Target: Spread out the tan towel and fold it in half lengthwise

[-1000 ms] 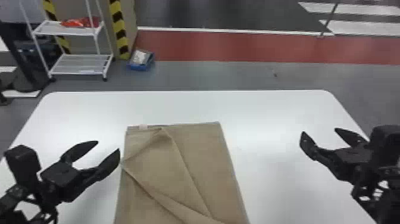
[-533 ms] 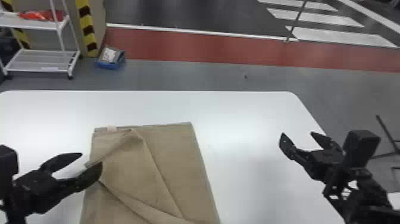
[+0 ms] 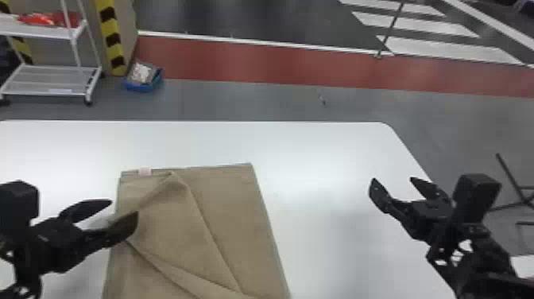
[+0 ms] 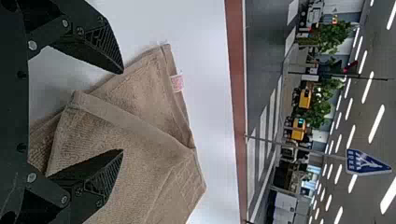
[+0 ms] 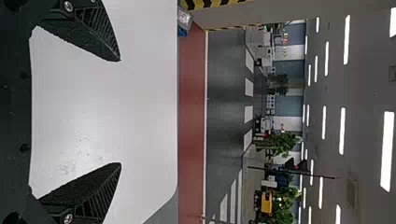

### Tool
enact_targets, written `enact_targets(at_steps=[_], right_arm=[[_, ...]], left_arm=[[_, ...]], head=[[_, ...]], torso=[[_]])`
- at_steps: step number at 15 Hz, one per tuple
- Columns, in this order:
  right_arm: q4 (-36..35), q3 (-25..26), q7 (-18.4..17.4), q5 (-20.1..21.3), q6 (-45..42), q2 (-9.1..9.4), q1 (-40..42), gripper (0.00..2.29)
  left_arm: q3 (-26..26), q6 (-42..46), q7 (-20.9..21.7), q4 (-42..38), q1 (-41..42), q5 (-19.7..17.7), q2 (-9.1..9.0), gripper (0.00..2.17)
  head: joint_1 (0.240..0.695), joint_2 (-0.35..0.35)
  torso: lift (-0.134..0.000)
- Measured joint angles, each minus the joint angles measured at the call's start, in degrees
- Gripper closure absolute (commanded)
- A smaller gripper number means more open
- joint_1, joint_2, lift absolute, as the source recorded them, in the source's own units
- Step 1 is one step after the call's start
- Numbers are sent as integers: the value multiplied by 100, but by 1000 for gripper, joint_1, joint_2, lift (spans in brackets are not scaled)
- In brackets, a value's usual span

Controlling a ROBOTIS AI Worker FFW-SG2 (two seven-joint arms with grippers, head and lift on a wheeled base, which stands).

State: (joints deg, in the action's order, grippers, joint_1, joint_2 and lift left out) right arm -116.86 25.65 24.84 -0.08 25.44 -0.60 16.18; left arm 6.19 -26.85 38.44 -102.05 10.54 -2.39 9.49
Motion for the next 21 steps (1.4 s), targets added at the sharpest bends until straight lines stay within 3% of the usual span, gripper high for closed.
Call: enact_targets(at_steps=[17, 18, 19, 21], right_arm=[[199, -25, 12, -27, 37, -17, -126, 80], [208, -29, 12, -27, 36, -17, -131, 80], [213, -37, 12, -27, 36, -16, -133, 80], [217, -61, 12, -21, 36, -14, -142, 80]], left_arm=[[-3, -44, 212, -361, 265, 99, -8, 640], [16, -39, 227, -422, 307, 99, -6, 788], [35, -37, 288, -482, 348, 99, 0, 1075], [78, -28, 564, -534, 381, 99, 6, 1285]], head=[[695, -229], [695, -228], [695, -228], [695, -232]], torso=[[-125], [-125], [-125], [-125]])
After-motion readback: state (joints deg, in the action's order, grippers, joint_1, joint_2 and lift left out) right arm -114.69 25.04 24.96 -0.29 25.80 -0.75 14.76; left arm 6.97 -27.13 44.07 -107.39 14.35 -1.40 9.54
